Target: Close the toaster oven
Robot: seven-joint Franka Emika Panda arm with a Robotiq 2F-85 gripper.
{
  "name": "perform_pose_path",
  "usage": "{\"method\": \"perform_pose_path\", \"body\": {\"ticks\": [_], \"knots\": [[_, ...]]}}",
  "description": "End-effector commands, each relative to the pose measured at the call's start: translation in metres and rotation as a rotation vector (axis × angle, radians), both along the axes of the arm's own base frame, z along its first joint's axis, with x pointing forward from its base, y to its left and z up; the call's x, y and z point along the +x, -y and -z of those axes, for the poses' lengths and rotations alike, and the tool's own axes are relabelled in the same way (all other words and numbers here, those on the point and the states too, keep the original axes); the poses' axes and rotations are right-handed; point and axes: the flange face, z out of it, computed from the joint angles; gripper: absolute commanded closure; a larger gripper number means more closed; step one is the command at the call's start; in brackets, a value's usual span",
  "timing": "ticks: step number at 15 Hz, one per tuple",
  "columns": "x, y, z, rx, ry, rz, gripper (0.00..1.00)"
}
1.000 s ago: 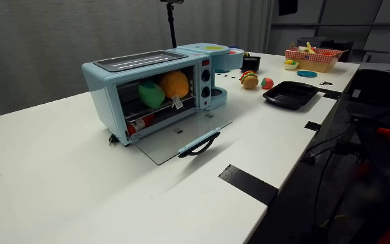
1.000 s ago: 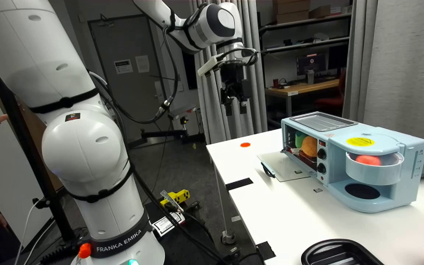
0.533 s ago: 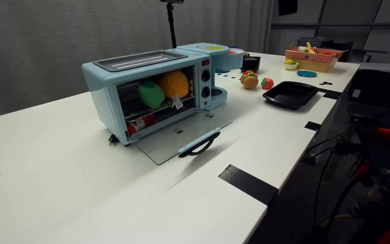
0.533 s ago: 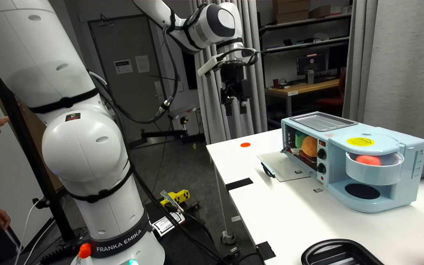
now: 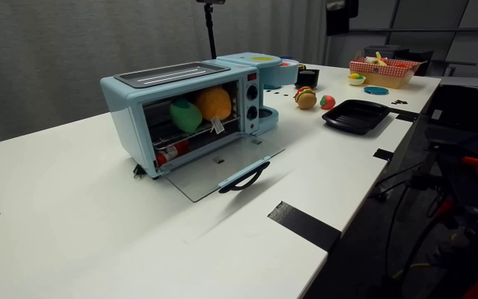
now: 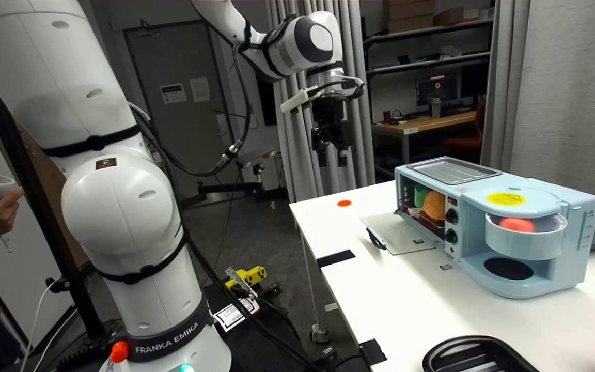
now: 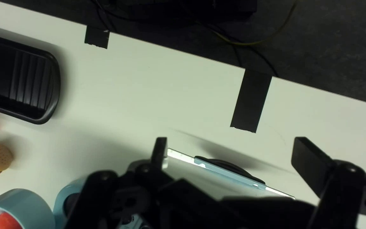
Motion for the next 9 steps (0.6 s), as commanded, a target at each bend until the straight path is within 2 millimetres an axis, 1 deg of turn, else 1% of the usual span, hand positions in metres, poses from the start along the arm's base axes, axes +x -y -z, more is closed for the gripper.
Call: {"method": "perform_pose_path", "body": {"ticks": [1,5,9], "knots": [[0.009,-0.014,0.019,0.056,0.024,0.009,0.0],[0.017,-0.027,0.054,0.08,0.024,0.043,0.0],[0.022,-0.031,0.092,0.106,0.015,0.13,0.0]]}}
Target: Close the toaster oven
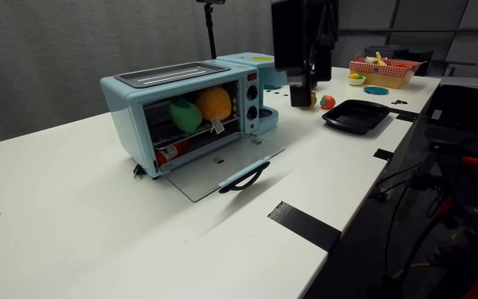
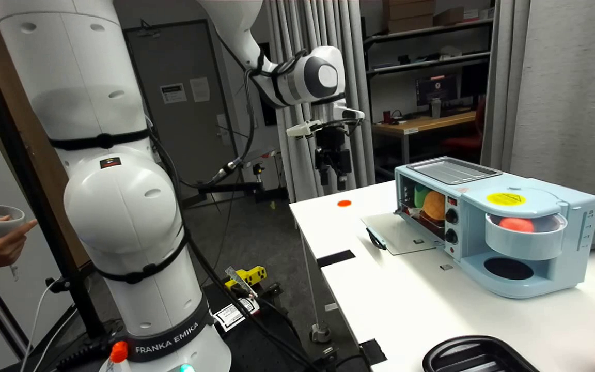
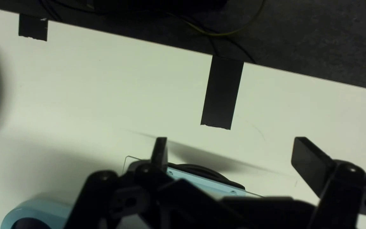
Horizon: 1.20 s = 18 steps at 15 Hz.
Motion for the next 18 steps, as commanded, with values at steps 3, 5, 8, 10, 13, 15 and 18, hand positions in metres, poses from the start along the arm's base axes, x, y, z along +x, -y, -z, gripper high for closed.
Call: {"method": "perform_pose_path", "body": {"ticks": [3,5,8,10,13,15,18], "knots": [[0.011,0.002,0.048,0.068,-0.005,0.159,0.0],[0.018,0.007,0.064,0.088,0.0,0.213,0.0],[0.029,0.016,0.089,0.11,0.016,0.271,0.0],[0.034,0.021,0.105,0.117,0.023,0.289,0.0],[0.039,0.023,0.13,0.122,0.026,0.302,0.0],[0.04,0.022,0.145,0.118,0.023,0.301,0.0],[0.042,0.019,0.161,0.11,0.022,0.291,0.0]]}}
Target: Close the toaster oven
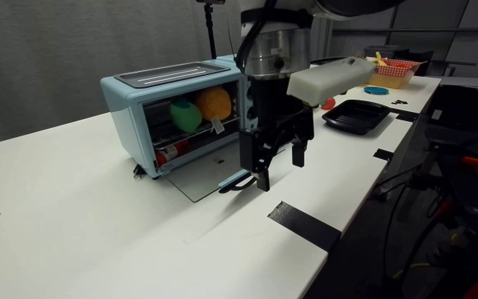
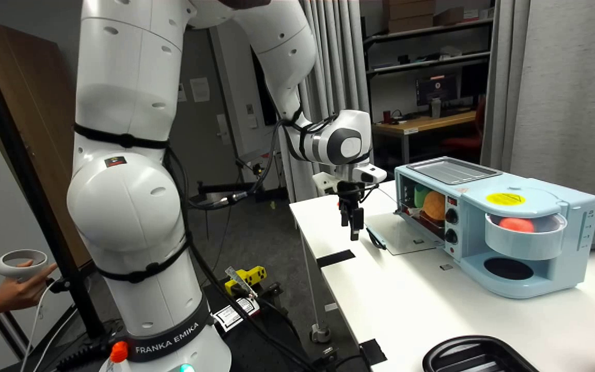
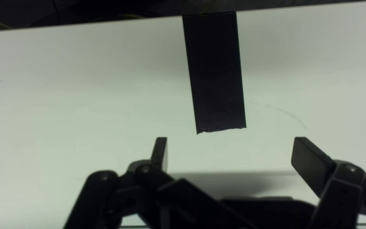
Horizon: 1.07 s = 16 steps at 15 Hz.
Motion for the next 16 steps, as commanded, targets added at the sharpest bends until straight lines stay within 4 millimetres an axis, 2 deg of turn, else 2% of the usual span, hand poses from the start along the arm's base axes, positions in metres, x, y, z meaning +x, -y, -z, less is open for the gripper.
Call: {"method": "perform_pose_path", "body": {"ticks": [1,2,5,12,16], "knots": [[0.007,-0.009,0.016,-0.003,0.012,0.018,0.0],[0.001,-0.003,0.01,-0.002,-0.004,-0.003,0.0],[0.002,-0.006,0.017,-0.007,-0.01,-0.004,0.0],[0.003,-0.006,0.016,-0.007,-0.008,-0.002,0.0],[0.014,0.002,0.019,-0.042,0.008,0.005,0.0]]}}
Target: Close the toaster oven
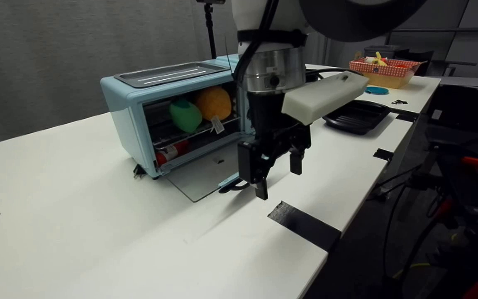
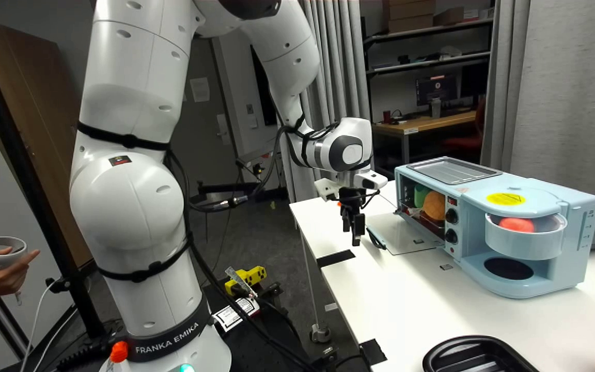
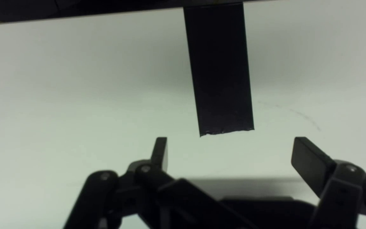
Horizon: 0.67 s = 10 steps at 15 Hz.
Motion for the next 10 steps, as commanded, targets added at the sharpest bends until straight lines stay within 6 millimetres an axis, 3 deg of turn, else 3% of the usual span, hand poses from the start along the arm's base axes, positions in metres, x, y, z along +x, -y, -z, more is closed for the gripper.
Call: {"method": "perform_pose_path", "body": {"ticks": [1,6,10], "knots": [[0.012,0.005,0.0,-0.031,0.02,0.002,0.0],[0.023,0.01,0.002,-0.034,0.03,0.01,0.0],[0.026,0.01,0.016,-0.04,0.014,0.011,0.0]]}}
